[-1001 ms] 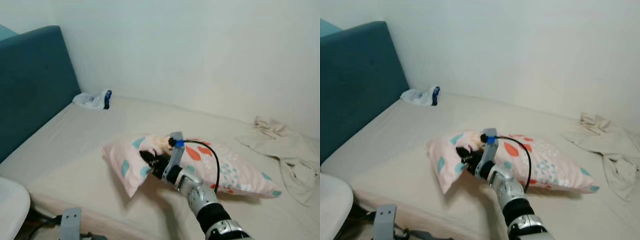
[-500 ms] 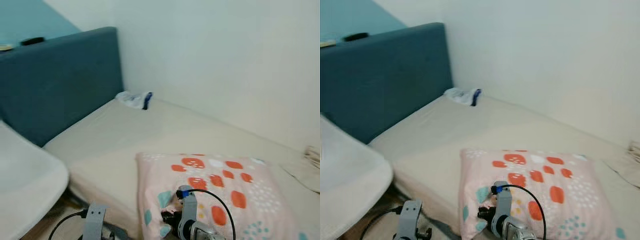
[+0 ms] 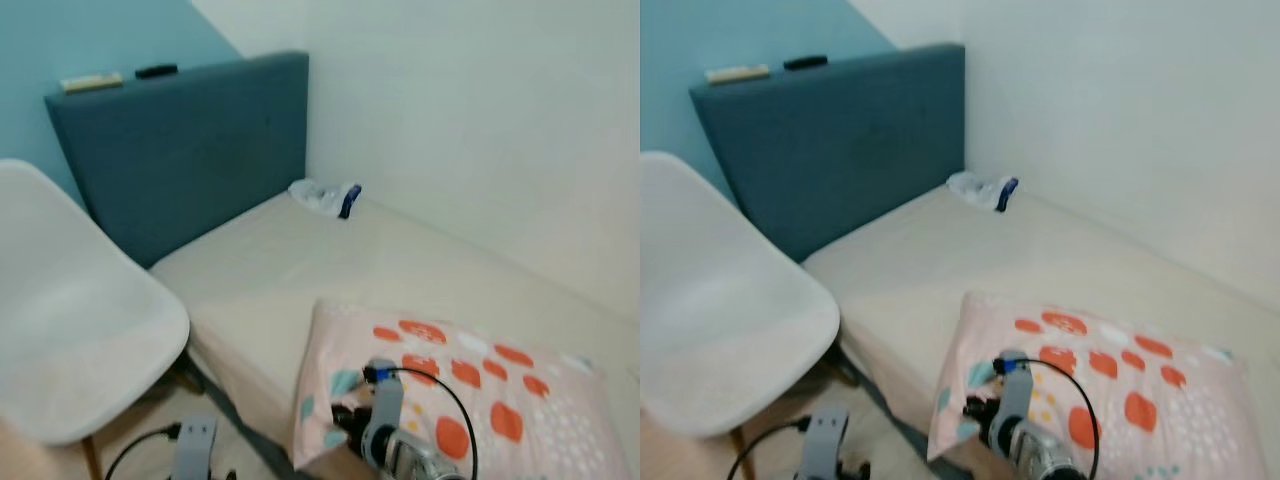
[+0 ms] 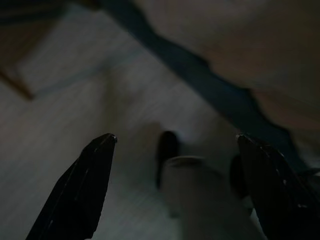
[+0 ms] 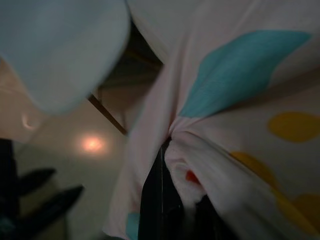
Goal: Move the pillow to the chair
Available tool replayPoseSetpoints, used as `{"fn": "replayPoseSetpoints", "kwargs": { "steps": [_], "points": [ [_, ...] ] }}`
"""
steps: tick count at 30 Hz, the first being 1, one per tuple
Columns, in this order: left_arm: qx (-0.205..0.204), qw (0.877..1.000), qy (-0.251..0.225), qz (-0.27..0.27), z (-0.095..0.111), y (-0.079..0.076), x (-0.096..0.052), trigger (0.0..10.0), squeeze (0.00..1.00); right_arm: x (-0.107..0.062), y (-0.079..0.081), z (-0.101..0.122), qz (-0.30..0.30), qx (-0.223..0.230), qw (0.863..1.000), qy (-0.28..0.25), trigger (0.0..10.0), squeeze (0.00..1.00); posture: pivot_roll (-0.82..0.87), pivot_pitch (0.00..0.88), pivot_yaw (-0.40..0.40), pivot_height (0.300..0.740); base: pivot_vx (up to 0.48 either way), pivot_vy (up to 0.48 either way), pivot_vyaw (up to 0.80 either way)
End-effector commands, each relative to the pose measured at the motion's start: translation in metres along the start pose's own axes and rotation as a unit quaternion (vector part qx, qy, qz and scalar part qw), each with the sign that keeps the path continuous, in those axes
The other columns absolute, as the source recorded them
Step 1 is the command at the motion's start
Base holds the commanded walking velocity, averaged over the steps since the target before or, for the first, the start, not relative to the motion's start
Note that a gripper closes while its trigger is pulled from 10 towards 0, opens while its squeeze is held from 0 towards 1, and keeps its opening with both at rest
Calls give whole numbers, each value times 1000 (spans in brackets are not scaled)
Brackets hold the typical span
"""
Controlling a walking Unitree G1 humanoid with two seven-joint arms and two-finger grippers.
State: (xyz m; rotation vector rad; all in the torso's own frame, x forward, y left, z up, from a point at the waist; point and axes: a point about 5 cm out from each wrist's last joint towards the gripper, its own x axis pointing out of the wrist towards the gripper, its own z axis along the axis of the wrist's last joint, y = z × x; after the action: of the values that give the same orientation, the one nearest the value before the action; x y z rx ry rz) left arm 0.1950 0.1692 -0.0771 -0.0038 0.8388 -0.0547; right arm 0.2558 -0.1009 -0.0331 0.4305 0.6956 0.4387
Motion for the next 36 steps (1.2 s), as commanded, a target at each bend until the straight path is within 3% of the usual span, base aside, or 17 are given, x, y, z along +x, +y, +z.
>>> {"fn": "replayPoseSetpoints", "kwargs": {
  "steps": [1,8,36],
  "points": [
    [0,1000,10,-5,-4,-2,0,10000,0,5,12,4,35,-7,999,-10,10000,0,125,0,-64,740,0,0,731],
    [9,999,23,-39,-7,-8,0,10000,0,5,12,0,35,-16,999,0,10000,0,130,0,-72,740,0,0,731],
    [18,999,19,-42,-4,-10,0,10000,0,8,16,12,45,-12,999,-23,10000,0,122,0,-67,740,0,0,731]
  ]
}}
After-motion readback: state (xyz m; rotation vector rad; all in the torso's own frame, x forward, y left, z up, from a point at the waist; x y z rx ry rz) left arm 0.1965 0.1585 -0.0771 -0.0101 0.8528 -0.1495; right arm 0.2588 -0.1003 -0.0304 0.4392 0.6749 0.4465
